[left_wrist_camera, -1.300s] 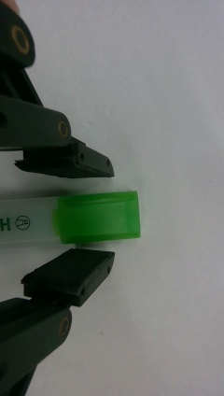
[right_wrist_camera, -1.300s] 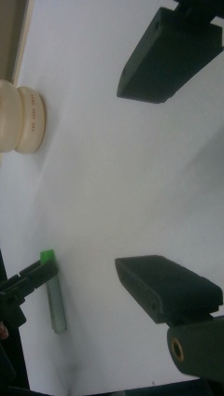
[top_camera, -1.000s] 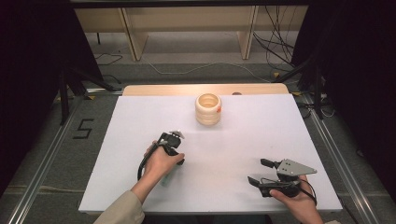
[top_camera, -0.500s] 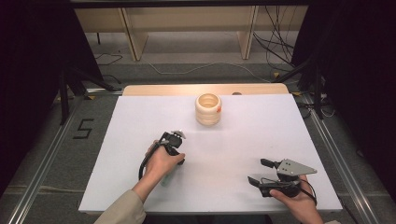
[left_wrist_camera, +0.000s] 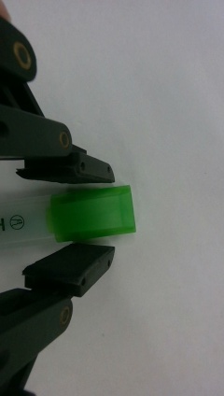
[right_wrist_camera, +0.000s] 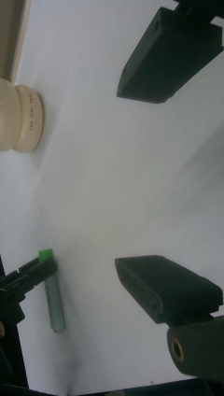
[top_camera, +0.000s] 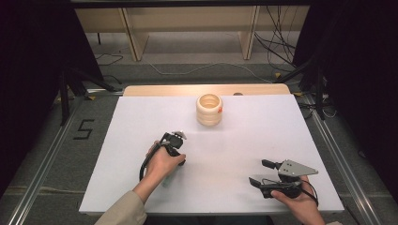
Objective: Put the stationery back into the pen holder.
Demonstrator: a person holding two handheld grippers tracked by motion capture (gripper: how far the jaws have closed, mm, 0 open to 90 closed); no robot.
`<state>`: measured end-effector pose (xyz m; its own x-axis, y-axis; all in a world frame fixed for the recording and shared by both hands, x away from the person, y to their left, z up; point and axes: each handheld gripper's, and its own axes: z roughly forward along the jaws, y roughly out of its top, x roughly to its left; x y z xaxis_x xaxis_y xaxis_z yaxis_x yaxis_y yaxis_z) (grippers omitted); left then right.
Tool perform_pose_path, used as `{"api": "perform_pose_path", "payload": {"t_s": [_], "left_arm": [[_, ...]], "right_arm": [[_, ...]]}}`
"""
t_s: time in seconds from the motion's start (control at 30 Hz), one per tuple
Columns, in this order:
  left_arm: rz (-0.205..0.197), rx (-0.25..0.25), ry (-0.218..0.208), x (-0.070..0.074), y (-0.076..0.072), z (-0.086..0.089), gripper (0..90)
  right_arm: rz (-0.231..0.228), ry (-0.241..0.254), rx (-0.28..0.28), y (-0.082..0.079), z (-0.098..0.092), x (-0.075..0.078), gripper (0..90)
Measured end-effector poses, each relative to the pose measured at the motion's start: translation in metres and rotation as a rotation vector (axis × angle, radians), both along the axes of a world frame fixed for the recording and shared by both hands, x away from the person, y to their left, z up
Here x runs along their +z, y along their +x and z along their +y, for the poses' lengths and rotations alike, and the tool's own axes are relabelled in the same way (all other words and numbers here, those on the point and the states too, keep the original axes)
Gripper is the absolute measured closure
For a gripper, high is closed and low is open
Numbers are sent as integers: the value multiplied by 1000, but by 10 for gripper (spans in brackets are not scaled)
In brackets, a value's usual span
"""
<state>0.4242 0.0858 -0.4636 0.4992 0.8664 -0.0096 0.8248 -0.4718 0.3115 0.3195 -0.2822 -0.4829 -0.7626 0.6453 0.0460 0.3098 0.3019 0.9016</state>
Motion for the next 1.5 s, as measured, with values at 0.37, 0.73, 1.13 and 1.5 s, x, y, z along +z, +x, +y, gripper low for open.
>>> {"api": "perform_pose_path", "payload": {"t_s": [0.37,0.73,1.13,1.5], "left_arm": [[-1,10,-7,0,-1,1,614],[-2,28,-7,0,-1,1,641],[-1,49,-11,0,-1,2,662],[-2,57,-13,0,-2,2,667]], "right_arm": [[1,-1,2,0,0,0,162],[1,-1,2,0,0,0,162],[0,-4,2,0,0,0,162],[-1,-5,4,0,1,0,162]]}}
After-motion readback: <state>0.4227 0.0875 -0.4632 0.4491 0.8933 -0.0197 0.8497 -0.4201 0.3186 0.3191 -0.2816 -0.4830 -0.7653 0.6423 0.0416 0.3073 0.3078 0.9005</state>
